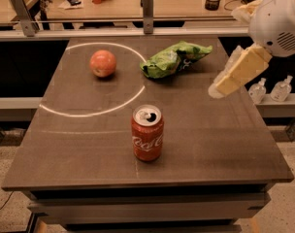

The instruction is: Move apple near coke can

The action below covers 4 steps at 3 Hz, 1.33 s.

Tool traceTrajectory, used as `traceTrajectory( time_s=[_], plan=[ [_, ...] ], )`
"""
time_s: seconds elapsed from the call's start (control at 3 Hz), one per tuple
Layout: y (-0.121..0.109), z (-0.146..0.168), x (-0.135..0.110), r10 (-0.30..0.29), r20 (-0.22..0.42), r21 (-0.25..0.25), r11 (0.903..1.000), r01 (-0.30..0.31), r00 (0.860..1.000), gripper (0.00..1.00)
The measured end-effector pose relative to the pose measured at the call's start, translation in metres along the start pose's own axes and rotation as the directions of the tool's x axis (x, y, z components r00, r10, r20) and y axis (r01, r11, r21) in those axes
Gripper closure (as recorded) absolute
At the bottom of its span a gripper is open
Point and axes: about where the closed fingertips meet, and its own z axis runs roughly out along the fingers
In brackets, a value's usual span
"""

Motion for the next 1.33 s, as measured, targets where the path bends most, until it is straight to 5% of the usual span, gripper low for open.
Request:
traceTrajectory(
  time_s=[0.33, 1.33],
  plan=[
    [-0.021, 0.023, -0.032, 0.002, 0.093, 0.045, 0.9990, -0.006, 0.996, 0.00],
    [-0.045, 0.126, -0.112, -0.024, 0.211, -0.031, 0.9990, 0.032, 0.977, 0.00]
  ],
)
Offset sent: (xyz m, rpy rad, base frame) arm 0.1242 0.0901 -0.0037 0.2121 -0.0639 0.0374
